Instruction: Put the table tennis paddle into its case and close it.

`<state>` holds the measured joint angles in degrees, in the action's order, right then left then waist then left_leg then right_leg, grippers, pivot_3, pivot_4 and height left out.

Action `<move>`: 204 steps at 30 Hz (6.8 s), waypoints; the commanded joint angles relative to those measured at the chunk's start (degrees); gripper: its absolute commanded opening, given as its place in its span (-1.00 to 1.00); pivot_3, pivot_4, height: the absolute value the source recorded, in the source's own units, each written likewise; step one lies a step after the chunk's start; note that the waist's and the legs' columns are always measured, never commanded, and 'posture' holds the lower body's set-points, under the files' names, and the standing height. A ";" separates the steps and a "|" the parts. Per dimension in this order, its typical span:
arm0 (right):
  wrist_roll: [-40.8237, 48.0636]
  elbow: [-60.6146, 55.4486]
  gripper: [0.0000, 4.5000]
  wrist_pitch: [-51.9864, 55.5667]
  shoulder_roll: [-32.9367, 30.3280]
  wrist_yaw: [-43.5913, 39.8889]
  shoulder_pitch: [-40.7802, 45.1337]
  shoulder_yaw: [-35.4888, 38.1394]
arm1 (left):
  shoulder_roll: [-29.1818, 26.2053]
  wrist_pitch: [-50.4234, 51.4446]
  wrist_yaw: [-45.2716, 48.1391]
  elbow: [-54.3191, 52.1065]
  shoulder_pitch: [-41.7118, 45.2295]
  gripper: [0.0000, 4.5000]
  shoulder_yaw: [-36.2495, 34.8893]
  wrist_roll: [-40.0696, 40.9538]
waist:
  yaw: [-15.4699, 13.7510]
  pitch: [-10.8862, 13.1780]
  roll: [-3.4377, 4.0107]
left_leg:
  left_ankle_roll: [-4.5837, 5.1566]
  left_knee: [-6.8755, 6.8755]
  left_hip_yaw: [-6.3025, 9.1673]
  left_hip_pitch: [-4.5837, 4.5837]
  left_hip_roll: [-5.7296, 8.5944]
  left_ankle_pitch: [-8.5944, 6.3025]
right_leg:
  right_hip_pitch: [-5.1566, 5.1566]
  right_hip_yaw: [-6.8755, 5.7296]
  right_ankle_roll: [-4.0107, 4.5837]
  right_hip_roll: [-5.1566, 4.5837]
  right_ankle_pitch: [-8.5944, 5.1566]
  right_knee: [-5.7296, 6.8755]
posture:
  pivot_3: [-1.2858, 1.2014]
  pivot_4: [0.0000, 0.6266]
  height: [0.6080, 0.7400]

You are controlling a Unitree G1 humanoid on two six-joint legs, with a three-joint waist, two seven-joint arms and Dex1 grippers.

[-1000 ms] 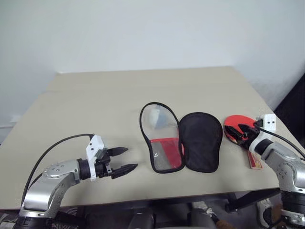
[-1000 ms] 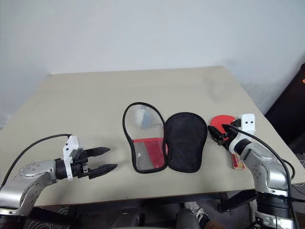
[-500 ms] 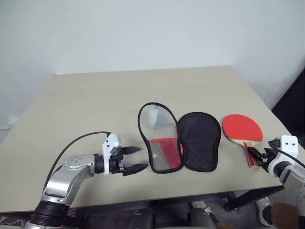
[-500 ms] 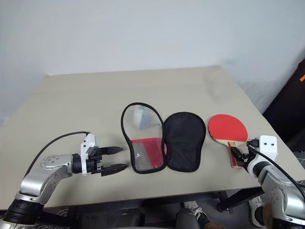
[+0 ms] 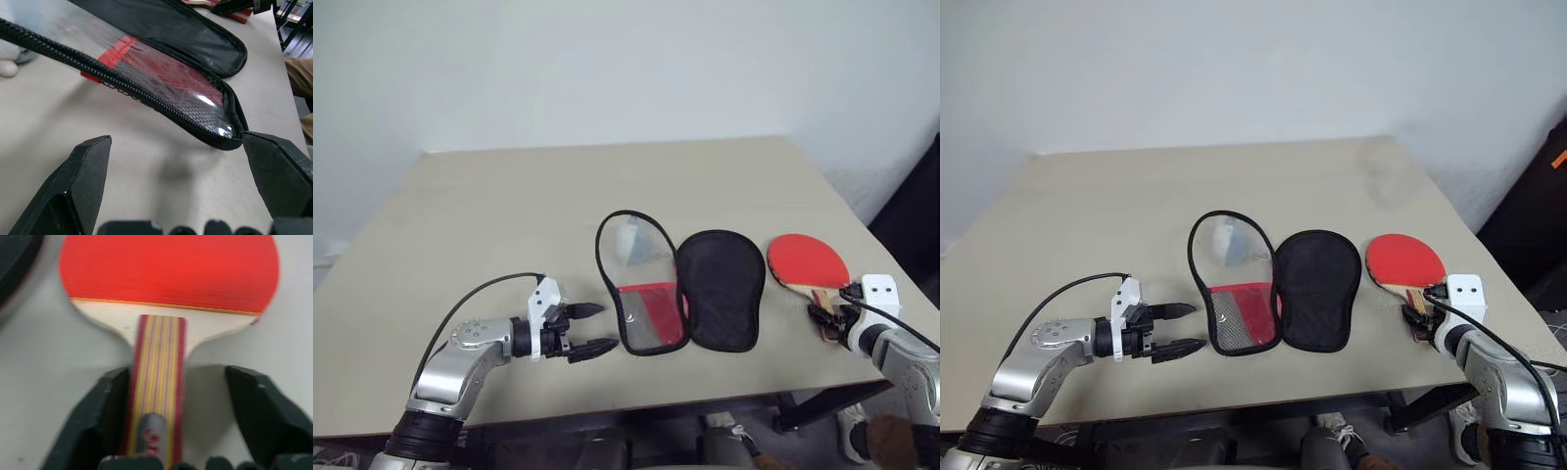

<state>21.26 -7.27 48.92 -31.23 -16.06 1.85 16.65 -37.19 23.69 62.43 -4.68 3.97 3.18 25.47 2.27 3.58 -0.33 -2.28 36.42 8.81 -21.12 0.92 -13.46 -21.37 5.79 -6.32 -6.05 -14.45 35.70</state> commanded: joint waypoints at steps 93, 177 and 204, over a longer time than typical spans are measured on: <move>20.23 -33.55 0.99 17.32 24.11 11.79 -2.38 2.03 | 3.29 -4.87 2.81 7.20 3.46 1.00 0.52 -4.56 | 0.51 0.01 0.61 | -0.01 -0.40 -0.14 -0.48 -0.26 0.02 | -0.89 0.20 -0.14 0.24 0.09 0.12 | 0.03 -1.00 1.00; 40.12 -32.40 0.99 16.68 -2.10 -0.89 -11.73 -1.83 | 4.94 -7.58 3.26 11.06 4.85 1.00 2.30 -6.34 | 0.27 0.01 0.21 | 0.00 -0.24 -0.19 -0.43 -0.33 0.02 | -0.71 0.17 -0.14 0.28 0.09 0.10 | 0.03 -1.00 1.00; 33.50 -23.31 0.99 3.48 -4.03 -4.57 -11.30 4.90 | 7.19 -5.02 3.35 8.64 11.19 1.00 1.49 -3.04 | 0.26 -0.01 0.15 | 0.00 -0.07 -0.19 -0.45 -0.31 0.02 | -0.62 0.16 -0.15 0.27 0.10 0.09 | 0.03 -1.00 1.00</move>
<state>54.87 -30.53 54.63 -34.86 -20.19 -11.10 18.82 -30.27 18.81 65.51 6.83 12.86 5.64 21.05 2.53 3.57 -0.18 -2.28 36.34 8.62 -21.56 0.62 -13.44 -21.99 5.94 -6.48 -5.77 -14.35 35.80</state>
